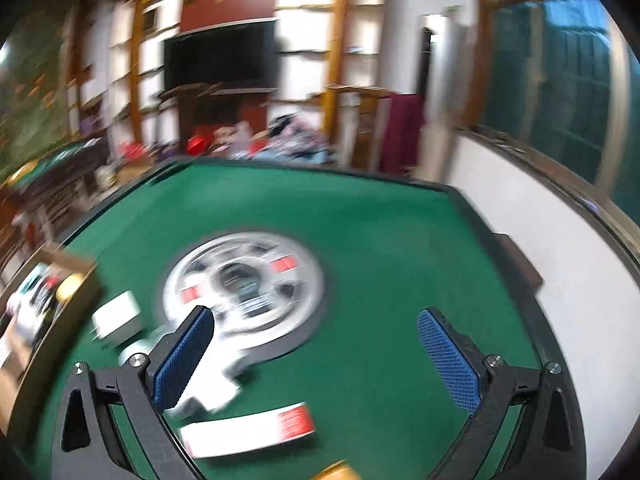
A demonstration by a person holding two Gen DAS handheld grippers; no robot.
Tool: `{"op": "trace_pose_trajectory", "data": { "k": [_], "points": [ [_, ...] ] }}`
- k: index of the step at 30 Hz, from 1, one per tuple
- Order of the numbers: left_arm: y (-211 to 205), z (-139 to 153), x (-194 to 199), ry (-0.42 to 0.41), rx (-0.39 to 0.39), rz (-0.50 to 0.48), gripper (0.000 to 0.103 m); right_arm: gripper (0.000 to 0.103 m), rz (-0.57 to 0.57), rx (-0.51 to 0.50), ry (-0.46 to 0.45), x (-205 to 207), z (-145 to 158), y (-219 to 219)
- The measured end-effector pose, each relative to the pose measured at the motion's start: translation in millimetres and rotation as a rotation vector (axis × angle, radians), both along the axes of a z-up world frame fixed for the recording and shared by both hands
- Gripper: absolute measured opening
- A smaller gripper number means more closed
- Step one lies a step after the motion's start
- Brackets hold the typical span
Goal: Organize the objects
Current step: 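Reach to the white charger and grasp it with the left tool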
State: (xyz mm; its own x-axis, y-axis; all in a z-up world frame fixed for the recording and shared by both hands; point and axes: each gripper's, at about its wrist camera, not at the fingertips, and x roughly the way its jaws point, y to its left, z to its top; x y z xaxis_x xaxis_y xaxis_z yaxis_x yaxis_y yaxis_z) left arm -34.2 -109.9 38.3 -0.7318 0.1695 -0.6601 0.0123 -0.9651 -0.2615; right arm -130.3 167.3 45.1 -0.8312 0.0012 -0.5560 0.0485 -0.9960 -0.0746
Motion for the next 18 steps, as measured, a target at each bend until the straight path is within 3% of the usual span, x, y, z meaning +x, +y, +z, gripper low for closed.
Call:
{"op": "trace_pose_trajectory", "data": {
  "k": [4,9,11,15,18],
  "points": [
    [19,-12,-12,-0.048,0.01,-0.014,0.082,0.103,-0.058,-0.084,-0.008,-19,0,42],
    [37,-30,-32,-0.108,-0.031,-0.015,0.082,0.103,-0.169,-0.184,0.008,-17,-22,94],
    [44,-36,-41,-0.117,-0.055,-0.024,0.082,0.103,-0.192,-0.235,-0.032,-21,-27,109],
    [57,-45,-59,-0.121,-0.141,-0.038,0.082,0.103,-0.198,-0.323,-0.036,-18,-26,120],
    [65,-51,-72,-0.107,-0.238,-0.064,0.082,0.103,-0.176,-0.318,-0.043,-18,-29,115]
  ]
}}
